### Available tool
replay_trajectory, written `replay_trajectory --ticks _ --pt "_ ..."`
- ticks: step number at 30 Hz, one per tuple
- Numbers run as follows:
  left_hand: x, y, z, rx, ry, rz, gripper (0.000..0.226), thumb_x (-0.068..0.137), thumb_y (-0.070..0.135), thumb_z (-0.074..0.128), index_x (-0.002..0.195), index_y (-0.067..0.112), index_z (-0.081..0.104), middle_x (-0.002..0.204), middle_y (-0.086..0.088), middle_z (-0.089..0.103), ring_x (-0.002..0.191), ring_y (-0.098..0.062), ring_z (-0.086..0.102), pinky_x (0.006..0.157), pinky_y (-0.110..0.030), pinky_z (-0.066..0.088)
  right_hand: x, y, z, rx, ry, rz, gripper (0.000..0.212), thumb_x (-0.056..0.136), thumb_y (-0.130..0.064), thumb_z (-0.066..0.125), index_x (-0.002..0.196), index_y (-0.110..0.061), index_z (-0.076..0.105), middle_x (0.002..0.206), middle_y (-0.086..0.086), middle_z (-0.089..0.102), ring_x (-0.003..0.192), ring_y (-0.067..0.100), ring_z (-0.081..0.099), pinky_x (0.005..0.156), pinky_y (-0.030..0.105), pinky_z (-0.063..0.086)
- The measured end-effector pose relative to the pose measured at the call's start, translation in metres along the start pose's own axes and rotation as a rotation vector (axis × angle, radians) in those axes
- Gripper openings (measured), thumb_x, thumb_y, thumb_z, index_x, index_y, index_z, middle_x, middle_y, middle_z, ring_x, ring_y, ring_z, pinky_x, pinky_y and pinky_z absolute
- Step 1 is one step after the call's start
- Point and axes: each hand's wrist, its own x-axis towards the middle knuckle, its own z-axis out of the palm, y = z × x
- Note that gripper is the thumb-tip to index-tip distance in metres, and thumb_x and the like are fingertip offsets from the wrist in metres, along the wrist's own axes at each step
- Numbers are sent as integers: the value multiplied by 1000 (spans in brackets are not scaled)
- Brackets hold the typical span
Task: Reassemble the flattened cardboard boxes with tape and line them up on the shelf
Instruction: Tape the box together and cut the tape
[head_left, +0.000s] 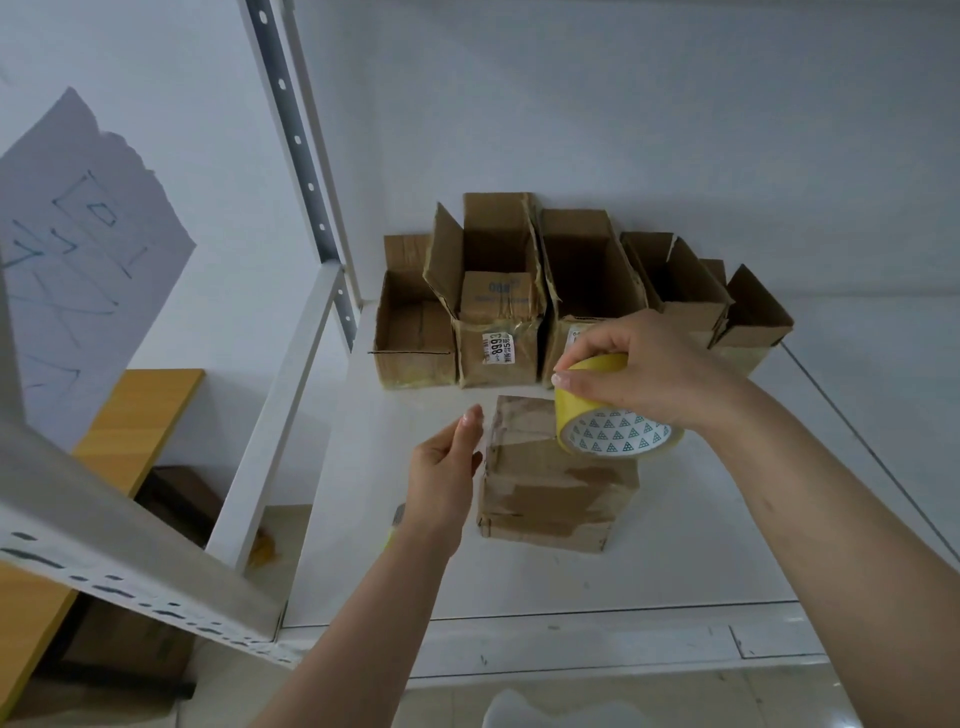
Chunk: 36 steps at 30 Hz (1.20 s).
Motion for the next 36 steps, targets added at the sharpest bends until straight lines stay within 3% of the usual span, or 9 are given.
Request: replay_trajectory --ticks 4,6,15,18,22,26,31,36 --pt "-2 -8 7 27 -41 -109 38 100 41 49 101 15 76 90 -4 77 86 -16 74 66 -21 56 -2 5 5 53 42 -13 3 81 -42 71 81 -40 73 93 -22 68 93 -1 58 76 27 46" --pt "-2 -10 7 3 -38 -152 40 99 43 49 95 15 76 87 -6 77 82 -17 74 60 -19 55 -3 5 6 92 48 -15 3 82 -39 71 79 -41 73 94 -20 69 95 1 59 79 31 48" --pt "-2 -9 18 -92 10 -259 40 97 50 51 95 18 74 88 -6 77 85 -22 74 83 -40 58 -3 5 5 118 43 -11 5 83 -35 72 79 -39 73 94 -18 70 97 4 59 82 33 48" --pt "-2 -9 19 -88 14 -323 41 95 57 49 98 23 72 86 -2 77 83 -20 74 78 -36 58 -3 5 5 124 52 -2 6 83 -35 72 78 -39 73 93 -19 70 95 2 59 80 31 48" --pt "2 -10 19 -80 28 -399 45 90 61 54 93 20 73 84 -4 77 79 -21 74 84 -43 58 -3 5 6 111 65 15 8 82 -37 72 76 -41 72 93 -23 68 93 -1 56 75 26 44" --pt "3 -10 17 -99 8 -419 45 90 59 55 87 19 74 82 -5 77 72 -19 74 67 -33 58 -3 5 7 121 73 30 9 82 -37 73 75 -43 72 92 -25 66 93 -2 55 76 27 43" --pt "2 -9 12 -58 -62 -428 54 88 63 54 109 16 71 99 -8 76 93 -26 73 90 -45 56 -3 7 7 109 87 33 11 81 -37 73 73 -44 71 90 -29 64 91 -6 53 74 25 41" --pt "0 -11 14 -114 -54 -435 45 98 52 48 123 17 63 112 -11 71 103 -30 69 93 -50 54 -6 8 6 123 94 38 13 82 -37 73 72 -45 71 89 -29 64 90 -6 53 73 26 41"
